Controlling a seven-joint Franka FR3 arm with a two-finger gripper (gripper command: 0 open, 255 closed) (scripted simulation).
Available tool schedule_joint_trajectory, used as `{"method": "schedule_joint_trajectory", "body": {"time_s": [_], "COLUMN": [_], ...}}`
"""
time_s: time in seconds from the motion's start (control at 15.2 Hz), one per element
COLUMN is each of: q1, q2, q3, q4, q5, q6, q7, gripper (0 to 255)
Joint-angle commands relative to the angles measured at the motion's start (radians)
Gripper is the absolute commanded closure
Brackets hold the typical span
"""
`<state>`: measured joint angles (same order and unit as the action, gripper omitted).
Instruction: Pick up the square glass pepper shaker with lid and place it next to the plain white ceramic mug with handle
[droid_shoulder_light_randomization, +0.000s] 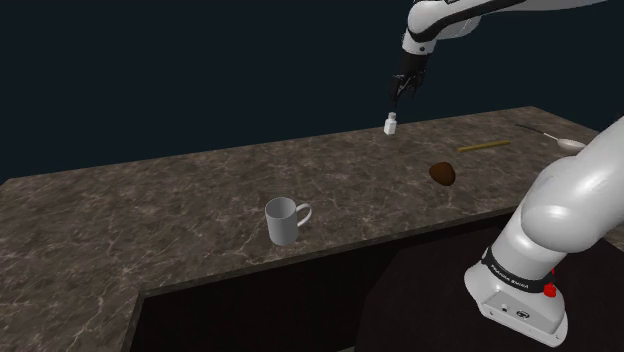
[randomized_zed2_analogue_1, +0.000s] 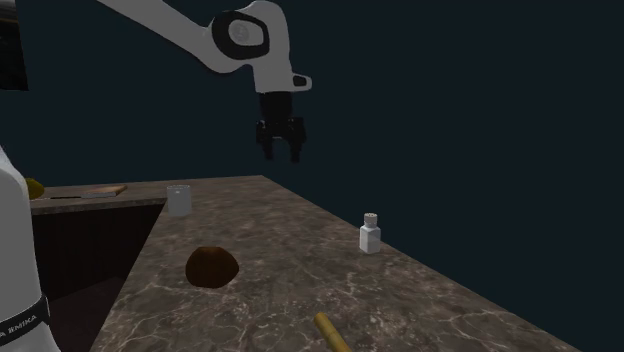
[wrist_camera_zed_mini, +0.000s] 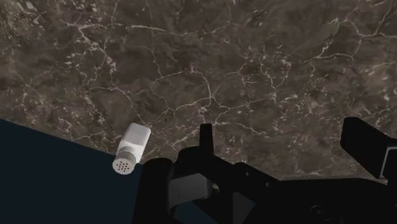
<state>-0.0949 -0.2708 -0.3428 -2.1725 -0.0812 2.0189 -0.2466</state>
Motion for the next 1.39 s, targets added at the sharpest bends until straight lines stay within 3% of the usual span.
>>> {"method": "schedule_joint_trajectory", "body": {"time_s": [0.0,0.53,1.06,1.32], "q1": [-0.004,-0.050,-0.169,-0.180], "q2": [0.069,0.373,0.701,0.733], "q3": [-0.028,-0.106,-0.106,-0.099], "q4": [0.037,0.249,0.559,0.560], "q5": [0.015,0.138,0.276,0.289], "q6": [0.027,0.082,0.056,0.085], "q7": [-0.043,-0.227,-0.376,-0.385], "gripper": [0,0,0,0]}}
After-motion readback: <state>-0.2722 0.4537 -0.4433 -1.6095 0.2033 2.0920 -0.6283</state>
